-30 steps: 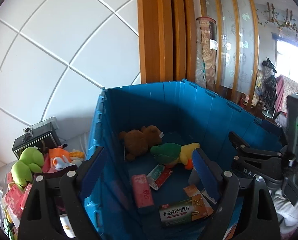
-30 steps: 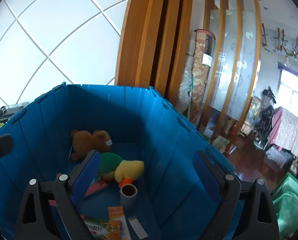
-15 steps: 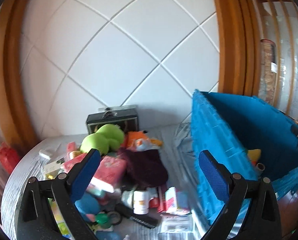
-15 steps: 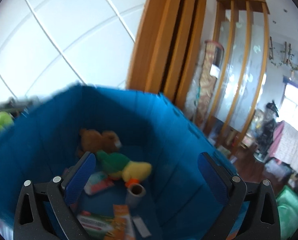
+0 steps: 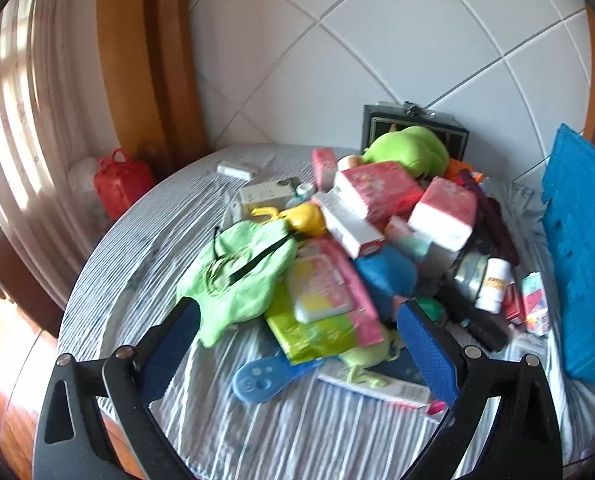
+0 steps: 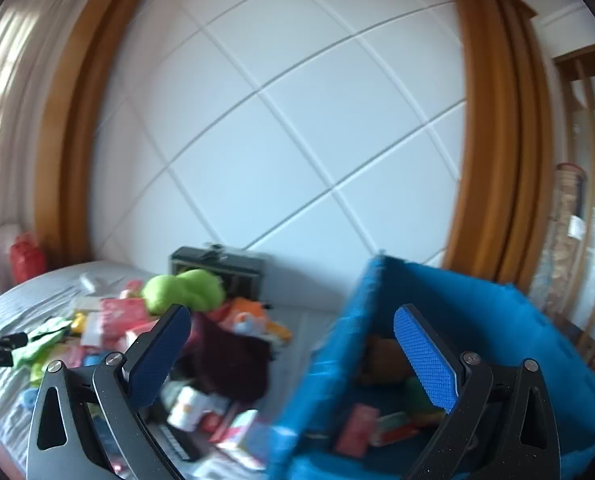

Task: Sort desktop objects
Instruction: 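Withdraw both tools from the crate back toward the pile, then grasp the green plush hat with left tool while right tool grasps pink WIPES pack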

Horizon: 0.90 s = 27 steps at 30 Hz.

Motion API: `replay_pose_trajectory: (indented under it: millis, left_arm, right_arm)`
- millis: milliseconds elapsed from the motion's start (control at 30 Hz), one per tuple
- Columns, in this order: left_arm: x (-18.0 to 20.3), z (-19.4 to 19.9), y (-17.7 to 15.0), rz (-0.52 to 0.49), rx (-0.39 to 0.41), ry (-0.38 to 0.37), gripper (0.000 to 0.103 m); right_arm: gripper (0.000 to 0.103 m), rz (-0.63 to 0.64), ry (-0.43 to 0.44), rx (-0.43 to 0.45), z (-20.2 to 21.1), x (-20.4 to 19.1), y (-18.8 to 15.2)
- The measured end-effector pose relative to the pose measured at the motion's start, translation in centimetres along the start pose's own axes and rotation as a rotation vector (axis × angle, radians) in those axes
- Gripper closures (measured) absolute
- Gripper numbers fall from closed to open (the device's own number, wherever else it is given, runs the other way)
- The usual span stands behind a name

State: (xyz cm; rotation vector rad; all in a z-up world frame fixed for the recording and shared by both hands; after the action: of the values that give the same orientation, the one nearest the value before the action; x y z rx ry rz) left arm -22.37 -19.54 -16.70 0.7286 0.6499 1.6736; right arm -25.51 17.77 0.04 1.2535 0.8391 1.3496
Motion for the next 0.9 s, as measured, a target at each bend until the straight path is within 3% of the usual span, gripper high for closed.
replay_pose_trajectory:
  millis: [167, 300, 600, 800, 833, 900]
  left_arm:
    - [-6.6, -1.6, -2.5, 0.067, -0.067, 0.064, 0.003]
    - [-10.5, -3.6, -3.3, 0.101, -0.099, 0.055, 0.003]
    - [-12.4, -10.1, -4.6, 0.003, -0.183, -0.007, 0.003]
    - [-13.5, -14.3, -3.2, -0.022, -0.173, -0.036, 0.003]
    - [-13.6, -14.9, -2.9, -0.016, -0.169, -0.048, 0.007]
    - [-14.2, -16.0, -2.6, 0.007, -0.165, -0.075, 0.034]
  right_arm:
    - [0.000, 0.007, 0.115, -0.116, -1.6, -6.6, -2.5]
    - [0.000, -0.025, 0.173, -0.234, -2.8, -10.4, -5.3]
    - [0.000, 0.028, 0.232, -0.448, -5.5, -19.8, -11.2]
    - [0.000, 0.081, 0.297, -0.528, -6.4, -27.0, -13.3]
    - [0.000, 0.088, 0.313, -0.541, -6.5, -28.2, -13.6]
    - [0.000, 0.113, 0.346, -0.566, -6.6, -30.4, -14.3]
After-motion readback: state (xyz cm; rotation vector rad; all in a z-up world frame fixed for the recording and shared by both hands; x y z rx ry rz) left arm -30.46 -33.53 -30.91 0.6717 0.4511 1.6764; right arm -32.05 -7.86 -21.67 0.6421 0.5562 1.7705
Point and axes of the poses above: each gripper's, at about its wrist camera, not at the fingertips, and z roughly against the way its jaws point, x to its right, y to its top, the point moved 9 cm from there along -z, roughly the way its jaws point, and after that the axes turned 14 degrees about -y, right-handed, at the moved point
